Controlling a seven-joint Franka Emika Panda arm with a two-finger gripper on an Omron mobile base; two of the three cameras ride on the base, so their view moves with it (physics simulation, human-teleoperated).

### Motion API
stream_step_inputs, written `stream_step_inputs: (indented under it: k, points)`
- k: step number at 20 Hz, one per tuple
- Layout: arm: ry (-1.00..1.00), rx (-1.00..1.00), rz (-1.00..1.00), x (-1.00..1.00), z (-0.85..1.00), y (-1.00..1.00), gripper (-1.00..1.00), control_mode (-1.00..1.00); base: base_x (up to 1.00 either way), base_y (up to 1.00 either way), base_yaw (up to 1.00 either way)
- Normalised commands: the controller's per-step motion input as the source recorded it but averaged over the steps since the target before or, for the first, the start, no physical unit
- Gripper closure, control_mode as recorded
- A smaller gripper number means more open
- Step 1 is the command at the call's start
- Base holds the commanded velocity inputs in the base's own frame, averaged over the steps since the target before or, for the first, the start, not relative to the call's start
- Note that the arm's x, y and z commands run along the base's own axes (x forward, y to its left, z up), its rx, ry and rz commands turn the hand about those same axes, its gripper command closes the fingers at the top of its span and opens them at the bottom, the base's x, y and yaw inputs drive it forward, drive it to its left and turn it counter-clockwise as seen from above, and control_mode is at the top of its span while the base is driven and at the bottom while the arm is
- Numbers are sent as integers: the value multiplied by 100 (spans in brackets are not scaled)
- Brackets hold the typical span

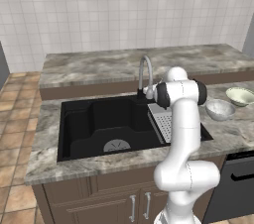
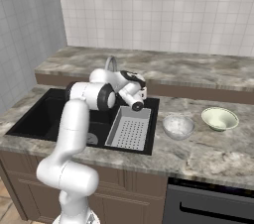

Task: Rinse each bowl for a few seconds and place them down in the sink or on the counter.

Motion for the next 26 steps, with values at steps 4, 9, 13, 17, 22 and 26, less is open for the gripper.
stream_step_inputs:
  k: [4, 9, 13, 17, 22, 26]
  points:
    - [7, 4, -15, 1, -22, -82, -100, -100, 0, 0, 0]
    - [10, 9, -12, 2, -21, -95, -100, -100, 0, 0, 0]
    - [8, 14, -2, 5, -33, -100, -100, -100, 0, 0, 0]
    - [6, 13, 0, 4, -40, -100, -100, -100, 0, 0, 0]
    - [8, 13, 0, 8, -49, -100, -100, -100, 0, 0, 0]
    - [9, 13, 0, 12, -52, -100, -100, -100, 0, 0, 0]
